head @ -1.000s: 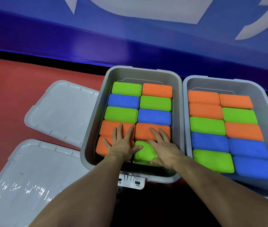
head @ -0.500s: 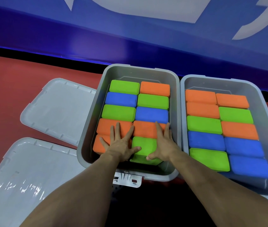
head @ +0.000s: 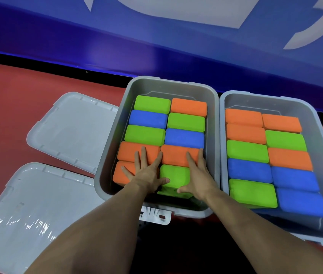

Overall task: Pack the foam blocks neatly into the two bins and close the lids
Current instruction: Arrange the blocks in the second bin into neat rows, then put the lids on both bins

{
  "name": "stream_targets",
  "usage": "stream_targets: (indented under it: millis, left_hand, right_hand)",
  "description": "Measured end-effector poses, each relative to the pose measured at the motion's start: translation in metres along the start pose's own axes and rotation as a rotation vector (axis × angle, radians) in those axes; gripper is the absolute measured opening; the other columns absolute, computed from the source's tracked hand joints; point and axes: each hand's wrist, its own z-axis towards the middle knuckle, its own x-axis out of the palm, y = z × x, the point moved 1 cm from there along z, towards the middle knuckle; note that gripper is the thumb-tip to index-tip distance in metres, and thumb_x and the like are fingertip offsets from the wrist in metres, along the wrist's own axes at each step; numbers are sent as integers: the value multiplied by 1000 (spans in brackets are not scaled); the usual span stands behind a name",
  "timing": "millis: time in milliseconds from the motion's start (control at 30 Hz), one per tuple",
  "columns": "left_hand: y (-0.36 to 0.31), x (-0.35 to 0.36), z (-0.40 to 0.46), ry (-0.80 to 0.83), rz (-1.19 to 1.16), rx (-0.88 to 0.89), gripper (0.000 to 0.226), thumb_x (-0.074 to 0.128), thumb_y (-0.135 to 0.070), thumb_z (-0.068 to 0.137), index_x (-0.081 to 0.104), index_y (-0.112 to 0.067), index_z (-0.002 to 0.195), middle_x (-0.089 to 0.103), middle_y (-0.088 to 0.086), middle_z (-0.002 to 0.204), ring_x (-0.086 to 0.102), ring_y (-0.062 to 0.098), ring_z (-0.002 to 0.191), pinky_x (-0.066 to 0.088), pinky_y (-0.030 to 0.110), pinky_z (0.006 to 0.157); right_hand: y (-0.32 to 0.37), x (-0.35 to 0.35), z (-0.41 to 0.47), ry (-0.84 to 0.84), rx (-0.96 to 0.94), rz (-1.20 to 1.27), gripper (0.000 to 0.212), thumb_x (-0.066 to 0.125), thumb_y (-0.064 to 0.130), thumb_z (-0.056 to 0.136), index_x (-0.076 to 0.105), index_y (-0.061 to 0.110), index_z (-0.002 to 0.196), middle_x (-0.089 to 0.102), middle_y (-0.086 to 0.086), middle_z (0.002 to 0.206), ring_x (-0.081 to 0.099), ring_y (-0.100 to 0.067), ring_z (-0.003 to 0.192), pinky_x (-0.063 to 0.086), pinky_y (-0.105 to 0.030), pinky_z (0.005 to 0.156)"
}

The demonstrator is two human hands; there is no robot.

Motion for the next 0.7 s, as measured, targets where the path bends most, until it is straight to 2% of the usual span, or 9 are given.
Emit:
stream_targets:
  millis: [67, 100, 200, 233, 300, 433, 533, 633, 700]
  left_hand:
    - [0, 0, 0, 13, 29, 5, 93, 58, -68, 90, -10, -61, 152, -47, -2, 156, -39, 25, 147, -9, 77, 112]
    - [1, 0, 0, 22, 53, 9, 91, 53, -71, 91, -12, -60, 152, -48, -2, 156, -40, 26, 147, -10, 77, 112]
    - [1, 1, 0, 30, 161, 37, 82, 36, -77, 93, -18, -58, 151, -49, 0, 155, -40, 29, 146, -9, 79, 111]
    - [1, 1, 0, 25, 192, 42, 80, 32, -78, 93, -19, -58, 151, -49, 1, 155, -40, 29, 146, -8, 80, 110]
    - [0, 0, -1, 31, 231, 47, 79, 28, -79, 93, -20, -57, 152, -48, 2, 156, -39, 30, 147, -7, 80, 110]
    - [-1, -4, -1, 46, 242, 45, 78, 29, -79, 94, -18, -57, 152, -43, 2, 159, -36, 30, 149, -4, 80, 111]
    - [-1, -16, -5, 2, 148, 61, 75, 34, -76, 94, -10, -59, 153, -27, -2, 167, -22, 26, 155, 0, 78, 114]
    - [10, -44, -5, -191, -33, 75, 74, 38, -72, 95, 3, -53, 157, -7, -3, 171, -4, 24, 157, 10, 71, 119]
    - [29, -66, -7, -354, -109, 83, 77, 37, -74, 93, 13, -45, 160, 3, 5, 171, 6, 29, 156, 16, 62, 122]
  right_hand:
    - [-2, 1, 2, 19, -47, -110, 135, 87, 47, 74, -15, 27, 160, -47, -7, 154, -32, -25, 149, 7, -40, 127]
    - [-2, 2, 3, 31, -77, -178, 133, 81, 55, 77, -18, 23, 159, -46, -9, 155, -38, -26, 146, 0, -40, 127]
    - [0, 6, 3, 74, -81, -262, 116, 45, 77, 88, -31, 17, 153, -49, -9, 152, -43, -25, 143, -12, -43, 125]
    - [0, 7, 5, 88, -65, -248, 106, 33, 76, 92, -33, 18, 152, -50, -7, 151, -43, -24, 142, -12, -45, 125]
    - [2, 7, 8, 108, -34, -238, 91, 22, 68, 100, -31, 17, 153, -50, -6, 152, -42, -24, 143, -10, -45, 126]
    - [13, 3, 11, 100, 42, -348, 87, 20, 64, 103, -27, 12, 155, -41, -13, 157, -32, -29, 149, -12, -45, 125]
    - [27, -3, 11, 91, 66, -367, 87, 27, 60, 104, -19, 10, 158, -34, -13, 162, -26, -29, 152, -13, -48, 124]
    - [51, -7, 9, -47, -52, -270, 80, 35, 55, 105, -5, 17, 162, -23, -5, 167, -19, -26, 155, -8, -45, 126]
    - [76, -6, 7, -111, -176, -207, 73, 36, 53, 105, 2, 24, 163, -16, 2, 169, -13, -23, 156, -3, -42, 127]
